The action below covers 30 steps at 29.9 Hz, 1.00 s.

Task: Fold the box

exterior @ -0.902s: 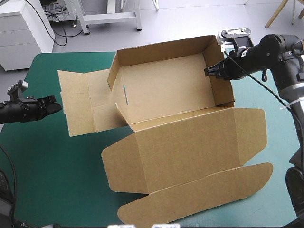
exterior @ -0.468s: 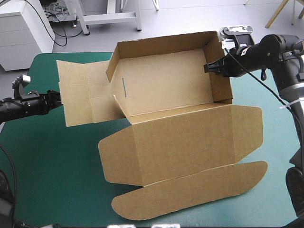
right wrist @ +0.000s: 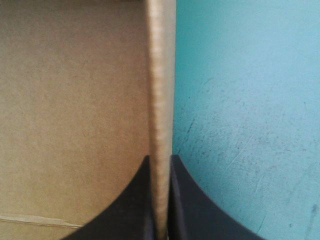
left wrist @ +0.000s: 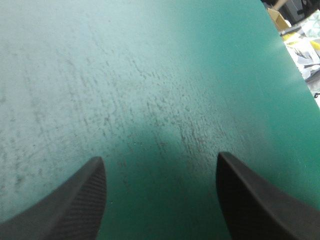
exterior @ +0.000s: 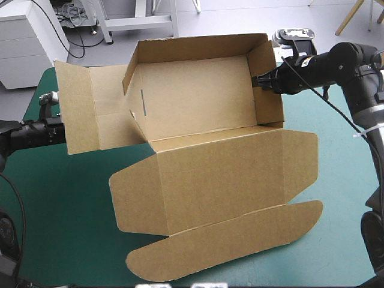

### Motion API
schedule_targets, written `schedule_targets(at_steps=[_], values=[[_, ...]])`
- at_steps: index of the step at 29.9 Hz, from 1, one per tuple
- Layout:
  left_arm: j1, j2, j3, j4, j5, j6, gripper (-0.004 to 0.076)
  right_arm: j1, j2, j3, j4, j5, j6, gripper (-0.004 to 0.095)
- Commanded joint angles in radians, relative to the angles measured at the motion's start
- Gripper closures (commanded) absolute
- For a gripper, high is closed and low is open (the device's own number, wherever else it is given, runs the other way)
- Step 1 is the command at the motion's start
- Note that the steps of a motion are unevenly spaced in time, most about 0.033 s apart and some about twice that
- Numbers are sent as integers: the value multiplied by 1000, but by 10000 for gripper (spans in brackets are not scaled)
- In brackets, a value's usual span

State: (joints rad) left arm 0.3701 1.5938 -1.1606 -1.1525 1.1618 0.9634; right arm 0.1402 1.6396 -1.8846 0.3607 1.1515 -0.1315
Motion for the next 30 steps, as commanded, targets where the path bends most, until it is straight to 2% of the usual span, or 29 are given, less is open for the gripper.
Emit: schedule_targets(at_steps=[1,5,8,15,30], values=[[-35,-42,-24,-120,-6,17,265,-6,-48,-29,44,-52,-2,926],[-45,-42,-24,-241,34,58,265,-4,-48,-25,41,-77,-26,926],[-46,-42,-24,-341,141,131,265,-4,-48,-6,30,-131,-29,926],[-88,-61,-26,-414,139,175,265,-4,-46,52,-61,-213,-22,925],[-306,-63,-51,-519,139,228,265,-4,-46,72,-68,-270,-6,925]])
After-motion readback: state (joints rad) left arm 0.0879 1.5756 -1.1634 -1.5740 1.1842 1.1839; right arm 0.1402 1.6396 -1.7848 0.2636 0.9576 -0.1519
